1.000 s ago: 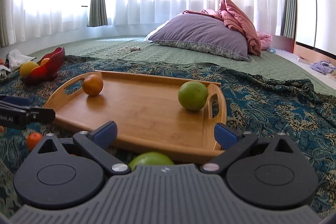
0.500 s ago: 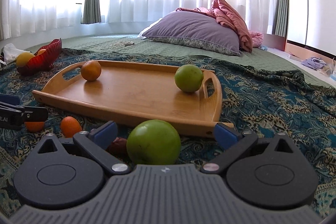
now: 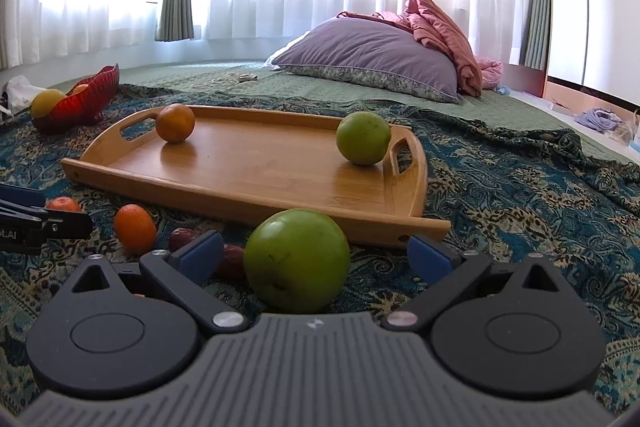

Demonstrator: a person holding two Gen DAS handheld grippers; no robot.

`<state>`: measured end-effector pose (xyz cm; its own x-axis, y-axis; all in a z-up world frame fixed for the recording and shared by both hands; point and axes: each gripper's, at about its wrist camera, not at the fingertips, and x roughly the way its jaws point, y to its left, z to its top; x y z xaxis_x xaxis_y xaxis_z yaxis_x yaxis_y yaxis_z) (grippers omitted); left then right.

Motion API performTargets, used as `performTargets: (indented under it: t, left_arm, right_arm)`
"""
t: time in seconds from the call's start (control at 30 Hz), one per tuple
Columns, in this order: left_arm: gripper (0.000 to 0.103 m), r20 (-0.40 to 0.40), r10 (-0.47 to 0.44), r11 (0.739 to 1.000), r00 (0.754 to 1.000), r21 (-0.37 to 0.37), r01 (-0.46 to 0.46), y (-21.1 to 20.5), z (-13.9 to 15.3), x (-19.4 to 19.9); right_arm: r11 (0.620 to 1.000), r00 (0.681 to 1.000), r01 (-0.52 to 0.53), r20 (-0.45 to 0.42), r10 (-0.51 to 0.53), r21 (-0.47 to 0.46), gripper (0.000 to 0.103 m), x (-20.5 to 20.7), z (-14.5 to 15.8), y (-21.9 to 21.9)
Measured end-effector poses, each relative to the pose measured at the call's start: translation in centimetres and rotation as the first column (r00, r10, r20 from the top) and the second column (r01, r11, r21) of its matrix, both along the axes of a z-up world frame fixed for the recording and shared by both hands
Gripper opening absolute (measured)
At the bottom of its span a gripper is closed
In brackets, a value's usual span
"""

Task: Organize fruits
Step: 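Withdraw the left tool toward a small tangerine while the right tool moves to another green fruit, then close the left tool on the tangerine while the right tool closes on the green fruit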

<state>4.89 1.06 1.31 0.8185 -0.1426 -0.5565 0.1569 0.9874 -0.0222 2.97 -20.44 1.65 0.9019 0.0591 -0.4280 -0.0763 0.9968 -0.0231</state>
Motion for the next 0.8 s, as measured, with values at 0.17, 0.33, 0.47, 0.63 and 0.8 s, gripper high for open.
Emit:
performTargets:
  t: [0.17, 0.33, 0.47, 0.63, 0.8]
  left_arm:
    - [0.058, -0.016, -0.014, 1.000, 1.000, -0.009, 0.014, -0.2, -0.3, 0.1]
    - [0.045, -0.012, -0.017, 1.000, 1.000, -0.010, 0.017, -0.3, -0.2, 0.0]
    - [0.040, -0.014, -0.010, 1.000, 1.000, -0.016, 0.010, -0.2, -0.1, 0.1]
    - [0.033, -0.016, 0.005, 1.000, 1.000, -0.016, -0.006, -0.1, 0.2, 0.2]
    - [0.032, 0.001, 0.014, 1.000, 1.000, 0.005, -0.014, -0.3, 0.6, 0.1]
  right_arm:
    - [1.000, 1.000, -0.024, -0.016, 0.024, 0.001, 0.096, 0.1, -0.2, 0.1]
    - [0.997, 0.998, -0.034, -0.055, 0.038, 0.072, 0.088, 0.7, -0.4, -0.8]
    - [0.993, 0.997, -0.047, -0.062, 0.054, 0.111, 0.082, 0.8, -0.6, -1.3]
    - [0.992, 0.995, -0.079, -0.058, 0.085, 0.096, 0.074, 0.5, -0.8, -1.0]
    - [0.991, 0.995, -0.080, -0.046, 0.085, 0.109, 0.065, 0.3, -0.9, -1.1]
